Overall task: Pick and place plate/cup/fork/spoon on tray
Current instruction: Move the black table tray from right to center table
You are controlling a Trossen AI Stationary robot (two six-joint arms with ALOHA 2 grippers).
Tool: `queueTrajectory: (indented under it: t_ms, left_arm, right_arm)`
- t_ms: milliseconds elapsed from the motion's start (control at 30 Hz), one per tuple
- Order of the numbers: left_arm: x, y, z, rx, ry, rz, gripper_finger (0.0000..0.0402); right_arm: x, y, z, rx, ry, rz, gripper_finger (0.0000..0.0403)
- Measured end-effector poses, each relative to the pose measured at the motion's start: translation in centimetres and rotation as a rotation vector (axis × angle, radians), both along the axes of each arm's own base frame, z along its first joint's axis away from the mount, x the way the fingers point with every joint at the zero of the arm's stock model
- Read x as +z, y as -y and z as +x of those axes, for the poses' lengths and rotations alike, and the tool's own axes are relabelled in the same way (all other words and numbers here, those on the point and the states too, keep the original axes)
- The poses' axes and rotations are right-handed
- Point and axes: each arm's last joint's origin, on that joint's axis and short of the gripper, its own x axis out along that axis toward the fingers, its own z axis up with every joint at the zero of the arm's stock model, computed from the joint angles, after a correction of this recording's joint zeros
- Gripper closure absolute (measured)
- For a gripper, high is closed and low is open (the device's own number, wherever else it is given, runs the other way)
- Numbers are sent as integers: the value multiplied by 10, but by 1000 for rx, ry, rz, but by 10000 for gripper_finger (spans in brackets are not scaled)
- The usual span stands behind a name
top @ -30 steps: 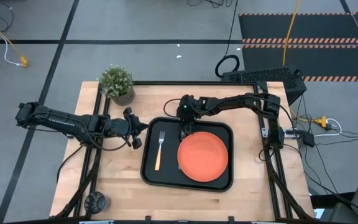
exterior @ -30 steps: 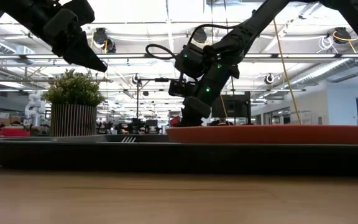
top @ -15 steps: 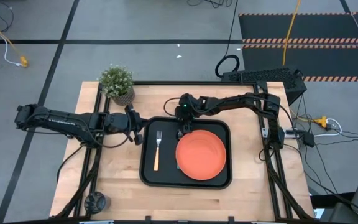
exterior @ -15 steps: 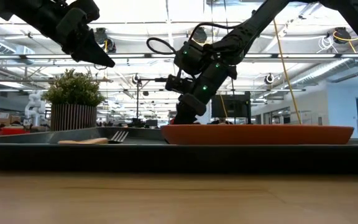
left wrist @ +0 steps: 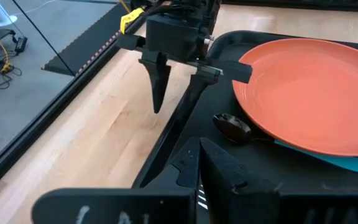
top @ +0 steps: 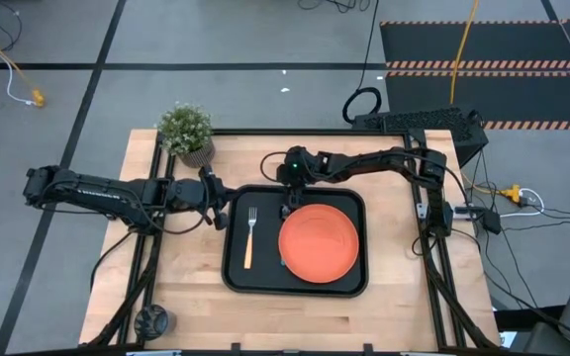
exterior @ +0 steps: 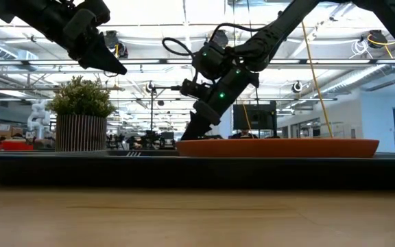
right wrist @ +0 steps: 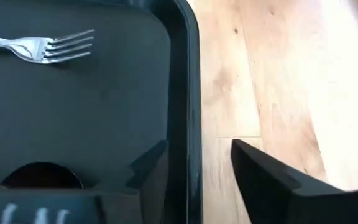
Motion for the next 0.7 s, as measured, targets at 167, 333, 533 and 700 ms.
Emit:
queueTrajectory:
  t_ms: [167, 333, 533, 700]
  left_arm:
    - [0, 0, 0, 0, -1, 0, 385]
    - [-1, 0, 0, -1, -7, 1, 385]
    - [-2, 0, -1, -1, -22, 1, 385]
    - [-2, 0, -1, -1, -24, 2, 385]
  right_arm:
    - [12, -4, 0, -44, 14, -71, 204]
    - [45, -22, -10, -73, 11, -110, 196]
    - [83, -50, -47, -258, -150, -99, 196]
    - [89, -62, -94, -534, -377, -19, 195]
